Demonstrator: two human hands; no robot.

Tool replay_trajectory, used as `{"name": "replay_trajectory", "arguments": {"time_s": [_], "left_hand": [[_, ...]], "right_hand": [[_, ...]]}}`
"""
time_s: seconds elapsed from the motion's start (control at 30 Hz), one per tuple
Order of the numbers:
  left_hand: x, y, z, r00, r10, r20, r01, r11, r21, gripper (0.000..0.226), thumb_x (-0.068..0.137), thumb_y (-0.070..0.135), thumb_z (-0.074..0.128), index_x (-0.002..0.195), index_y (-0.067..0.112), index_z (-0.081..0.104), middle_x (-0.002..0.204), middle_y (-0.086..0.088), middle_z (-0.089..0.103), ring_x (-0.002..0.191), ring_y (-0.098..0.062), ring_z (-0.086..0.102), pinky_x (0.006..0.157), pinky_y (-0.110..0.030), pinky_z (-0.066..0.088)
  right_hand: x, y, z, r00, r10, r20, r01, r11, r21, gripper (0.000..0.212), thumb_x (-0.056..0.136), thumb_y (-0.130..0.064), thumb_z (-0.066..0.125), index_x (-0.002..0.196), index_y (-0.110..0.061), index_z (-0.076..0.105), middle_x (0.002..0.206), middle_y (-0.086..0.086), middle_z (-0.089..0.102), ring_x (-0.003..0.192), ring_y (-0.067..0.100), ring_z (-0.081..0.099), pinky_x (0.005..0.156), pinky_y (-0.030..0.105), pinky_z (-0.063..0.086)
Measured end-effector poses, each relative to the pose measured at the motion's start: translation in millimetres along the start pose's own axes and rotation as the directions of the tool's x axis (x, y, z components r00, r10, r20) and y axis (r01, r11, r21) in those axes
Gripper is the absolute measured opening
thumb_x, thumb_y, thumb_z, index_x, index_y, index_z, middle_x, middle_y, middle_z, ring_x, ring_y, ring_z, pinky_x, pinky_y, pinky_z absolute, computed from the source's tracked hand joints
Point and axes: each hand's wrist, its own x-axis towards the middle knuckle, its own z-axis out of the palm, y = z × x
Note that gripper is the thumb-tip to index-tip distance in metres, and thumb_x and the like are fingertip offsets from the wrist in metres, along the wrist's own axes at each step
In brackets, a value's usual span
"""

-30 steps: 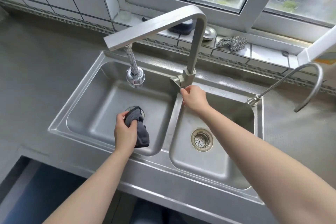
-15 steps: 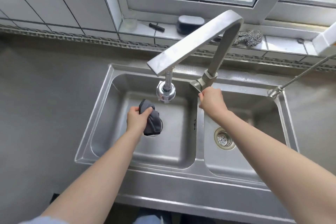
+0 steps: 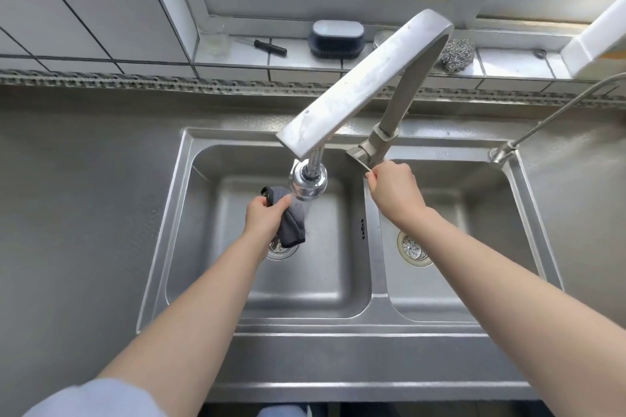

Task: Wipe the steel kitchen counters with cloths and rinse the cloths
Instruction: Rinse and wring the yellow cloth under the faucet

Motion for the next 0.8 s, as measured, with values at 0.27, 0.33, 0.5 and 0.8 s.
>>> {"name": "replay_trajectory", "arguments": {"time_s": [0.27,0.33,0.5,0.8], "left_hand": [[-1.0,7.4,16.8,0.980,-0.180,0.083,0.198,0.918,-0.344,0.012,0.089,0.018,0.065,0.089,0.006,0.063,0.082,-0.010,0.073,0.068,-0.022,0.071,0.060,-0.031,0.057],[-3.9,11.7,20.6,0.969,-0.195,0.155,0.243,0.873,-0.423,0.019,0.091,0.022,0.064,0.097,0.005,0.066,0.087,-0.012,0.075,0.072,-0.025,0.073,0.062,-0.036,0.060],[-2.5,13.8,14.5,0.938,-0.245,0.245,0.338,0.801,-0.494,0.034,0.095,0.022,0.055,0.118,-0.002,0.061,0.106,-0.018,0.069,0.091,-0.030,0.070,0.078,-0.039,0.060],[-1.0,3.5,0.3,0.909,-0.366,0.200,0.413,0.857,-0.309,0.014,0.083,0.019,0.065,0.070,0.016,0.061,0.069,-0.003,0.059,0.064,-0.016,0.059,0.059,-0.024,0.049]], "right_hand": [[-46.8,-32.7,26.6,0.924,-0.375,-0.072,0.380,0.922,0.078,0.020,0.088,-0.008,0.056,0.108,-0.008,0.057,0.111,0.012,0.049,0.102,0.033,0.049,0.078,0.043,0.048],[-54.3,-39.1,45.4,0.923,-0.358,0.142,0.336,0.928,0.159,0.031,0.089,-0.024,0.063,0.113,-0.012,0.049,0.114,0.007,0.044,0.106,0.032,0.047,0.087,0.041,0.043],[-49.7,-47.0,61.1,0.946,-0.253,0.203,0.200,0.948,0.249,0.050,0.082,-0.048,0.070,0.115,-0.020,0.045,0.113,0.001,0.047,0.107,0.026,0.050,0.087,0.045,0.047],[-22.0,-64.5,49.0,0.928,0.117,0.353,-0.339,0.655,0.676,0.032,0.099,-0.033,0.035,0.100,-0.007,0.054,0.102,0.010,0.063,0.099,0.030,0.060,0.085,0.041,0.052]]}}
